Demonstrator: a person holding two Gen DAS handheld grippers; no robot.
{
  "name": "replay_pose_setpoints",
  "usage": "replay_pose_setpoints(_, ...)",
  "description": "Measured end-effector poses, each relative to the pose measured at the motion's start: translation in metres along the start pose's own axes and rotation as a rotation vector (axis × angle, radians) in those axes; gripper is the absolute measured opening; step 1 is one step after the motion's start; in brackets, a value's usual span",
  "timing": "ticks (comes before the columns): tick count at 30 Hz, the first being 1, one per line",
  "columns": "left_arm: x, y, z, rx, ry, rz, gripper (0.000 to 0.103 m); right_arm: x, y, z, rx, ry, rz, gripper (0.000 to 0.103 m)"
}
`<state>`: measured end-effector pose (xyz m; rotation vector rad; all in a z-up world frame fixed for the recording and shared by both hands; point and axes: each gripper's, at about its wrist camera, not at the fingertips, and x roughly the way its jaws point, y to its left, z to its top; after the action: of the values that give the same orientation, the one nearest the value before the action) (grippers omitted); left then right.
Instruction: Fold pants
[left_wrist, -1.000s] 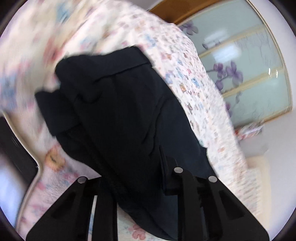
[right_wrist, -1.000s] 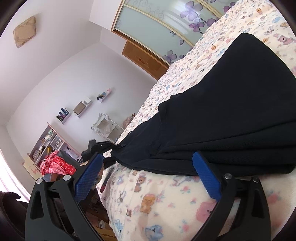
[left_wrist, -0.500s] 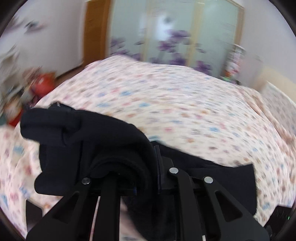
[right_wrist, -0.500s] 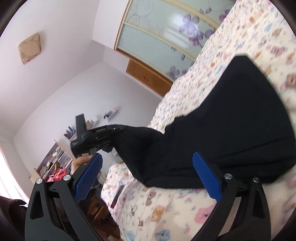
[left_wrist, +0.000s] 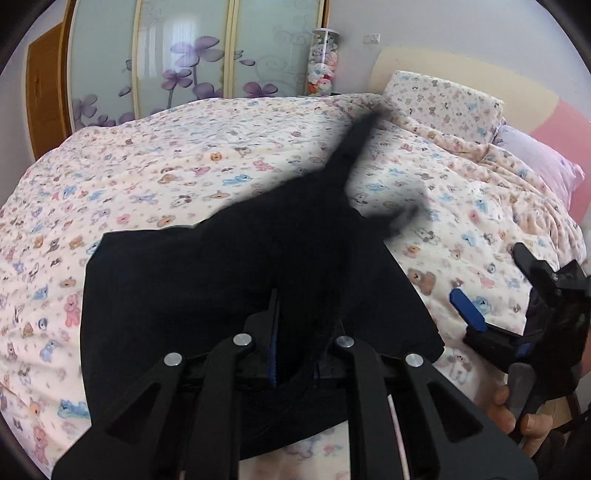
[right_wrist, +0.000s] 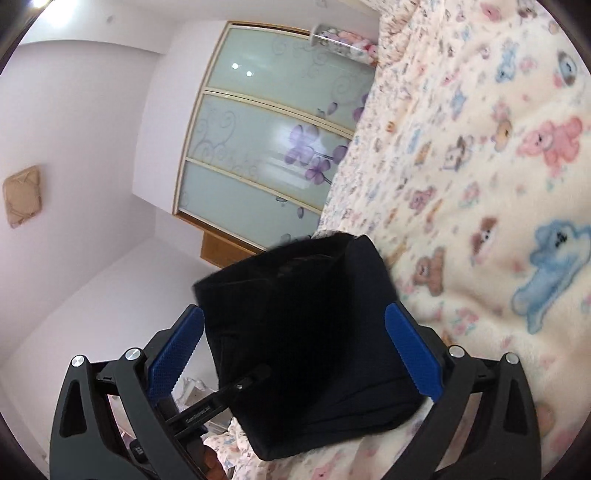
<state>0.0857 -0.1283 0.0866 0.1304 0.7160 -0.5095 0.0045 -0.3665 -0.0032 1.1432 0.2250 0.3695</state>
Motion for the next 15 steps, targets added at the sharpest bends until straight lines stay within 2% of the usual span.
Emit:
replay_pose_setpoints(3,0.0,-0.009,-0.007,0.071,-0.016,0.041,0.012,0.002,0.002,-0.001,-0.017,-0.001,0.002,0.101)
replay_pose_setpoints(6,-0.007,0.002,-0.012,0.027,-0.03,0.012,0.012,0.002,-0.002,-0.001,0.003,0.0,0.004,0.101)
replay_pose_setpoints(11,-0.026,0.001,-0.02,0.041,-0.085,0.01,0.012,-0.006,-0.006,0.0,0.005,0.006,0.01,0.101)
replay_pose_setpoints(15,-0.017,-0.009,-0.039,0.102,-0.055,0.027,0.013,-0.008,-0.007,0.001,0.015,0.011,0.02,0.101)
